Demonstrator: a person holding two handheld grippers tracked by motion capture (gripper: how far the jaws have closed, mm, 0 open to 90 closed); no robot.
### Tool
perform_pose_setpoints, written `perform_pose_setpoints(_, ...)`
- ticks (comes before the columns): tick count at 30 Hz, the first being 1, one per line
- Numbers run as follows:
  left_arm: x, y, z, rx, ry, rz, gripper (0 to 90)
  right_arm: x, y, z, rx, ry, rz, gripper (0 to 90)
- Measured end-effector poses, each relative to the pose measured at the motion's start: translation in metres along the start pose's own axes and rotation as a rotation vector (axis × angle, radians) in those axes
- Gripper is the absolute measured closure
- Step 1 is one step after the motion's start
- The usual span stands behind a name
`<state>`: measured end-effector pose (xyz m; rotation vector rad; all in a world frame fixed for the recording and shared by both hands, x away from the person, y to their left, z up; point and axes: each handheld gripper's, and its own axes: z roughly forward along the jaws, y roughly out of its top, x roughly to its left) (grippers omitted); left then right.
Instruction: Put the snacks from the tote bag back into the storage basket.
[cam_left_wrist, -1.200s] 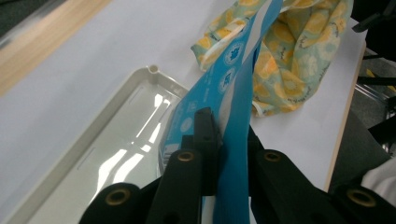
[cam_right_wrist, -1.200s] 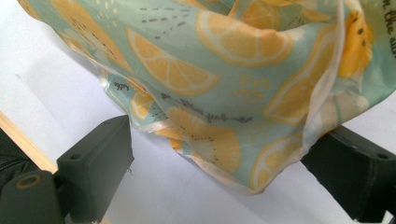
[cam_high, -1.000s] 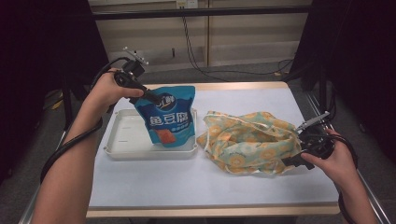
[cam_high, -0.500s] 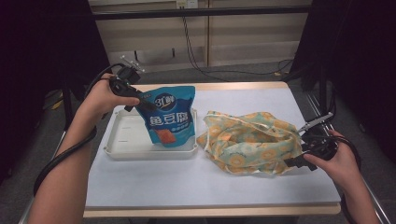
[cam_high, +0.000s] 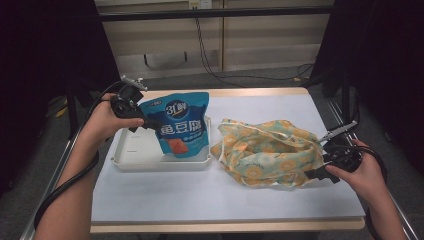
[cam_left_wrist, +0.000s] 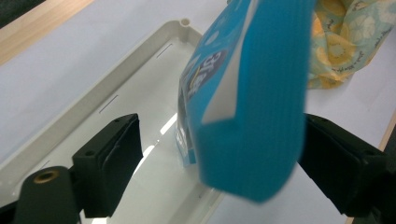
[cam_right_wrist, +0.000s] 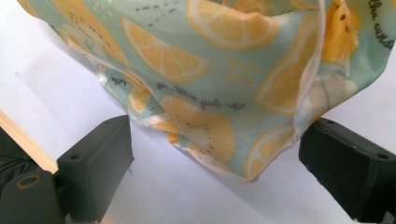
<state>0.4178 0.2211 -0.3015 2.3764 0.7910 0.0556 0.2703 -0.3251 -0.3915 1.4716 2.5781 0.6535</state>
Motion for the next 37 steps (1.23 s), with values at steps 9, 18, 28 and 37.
perform_pose_setpoints(9,0.002,-0.021,0.002,-0.005,0.004,-0.012,12.1,-0.001,-0.001,0.000,0.002,0.001,-0.011,9.2)
perform_pose_setpoints(18,0.001,-0.044,0.008,-0.017,-0.009,-0.036,10.8,-0.001,-0.002,0.000,0.004,0.001,-0.016,9.2)
perform_pose_setpoints(28,-0.001,-0.071,0.021,-0.038,-0.015,-0.073,10.2,-0.003,-0.004,-0.001,-0.002,-0.003,-0.016,8.9)
perform_pose_setpoints(37,0.001,-0.090,0.031,-0.047,-0.026,-0.095,9.1,-0.003,-0.007,-0.003,-0.013,0.020,-0.004,6.4)
